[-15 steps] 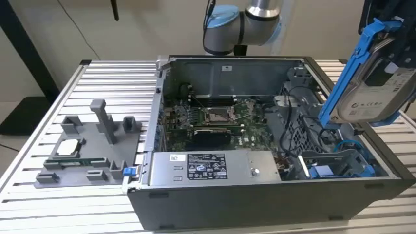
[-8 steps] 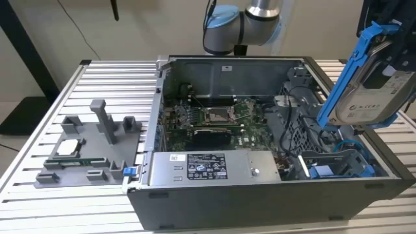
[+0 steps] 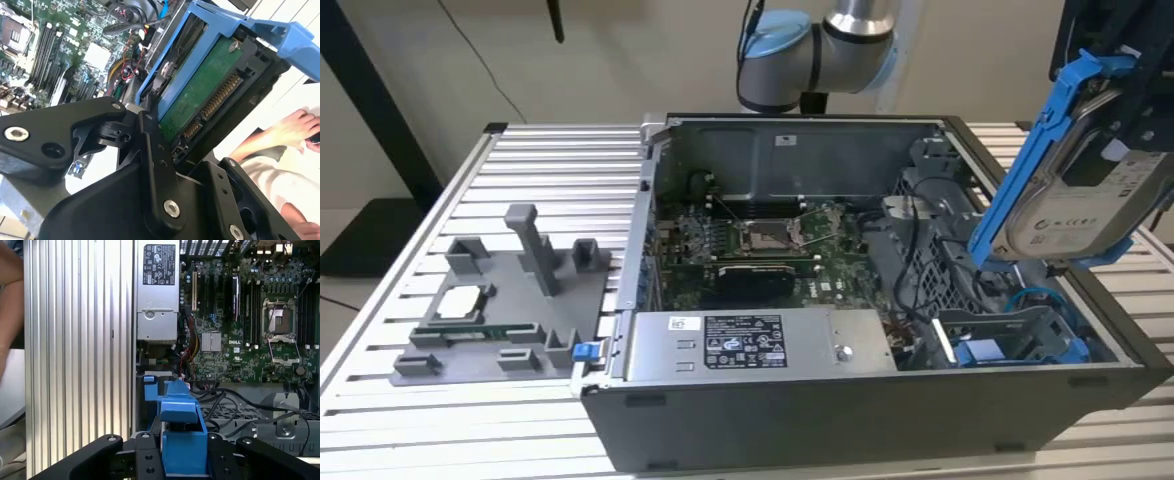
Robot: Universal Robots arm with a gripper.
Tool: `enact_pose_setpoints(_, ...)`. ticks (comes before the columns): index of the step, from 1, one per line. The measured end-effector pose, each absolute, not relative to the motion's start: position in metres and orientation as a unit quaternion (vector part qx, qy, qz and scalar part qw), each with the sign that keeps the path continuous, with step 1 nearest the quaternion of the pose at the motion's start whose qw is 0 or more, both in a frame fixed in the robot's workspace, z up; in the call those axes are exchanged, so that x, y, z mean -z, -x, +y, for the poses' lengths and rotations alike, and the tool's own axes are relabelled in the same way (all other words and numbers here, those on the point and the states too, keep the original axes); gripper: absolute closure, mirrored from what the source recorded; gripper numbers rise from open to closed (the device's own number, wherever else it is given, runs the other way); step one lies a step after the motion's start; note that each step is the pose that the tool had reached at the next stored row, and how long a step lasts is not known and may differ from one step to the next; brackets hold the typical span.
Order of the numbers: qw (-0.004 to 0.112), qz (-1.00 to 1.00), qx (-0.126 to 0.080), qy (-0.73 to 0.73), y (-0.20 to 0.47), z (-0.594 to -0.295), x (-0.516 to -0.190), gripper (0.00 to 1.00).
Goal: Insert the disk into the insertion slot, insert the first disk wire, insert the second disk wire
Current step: 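Insert the disk into the insertion slot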
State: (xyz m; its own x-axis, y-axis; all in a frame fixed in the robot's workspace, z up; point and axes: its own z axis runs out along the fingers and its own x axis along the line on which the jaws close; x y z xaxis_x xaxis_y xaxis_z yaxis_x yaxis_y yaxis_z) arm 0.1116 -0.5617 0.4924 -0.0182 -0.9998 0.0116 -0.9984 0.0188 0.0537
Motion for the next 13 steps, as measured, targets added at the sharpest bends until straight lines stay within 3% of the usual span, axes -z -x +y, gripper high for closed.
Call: enact_pose_setpoints(13,0.023,-0.713,0.016,-0.700,-0.1122,-0.5617,-0.4854,1.00)
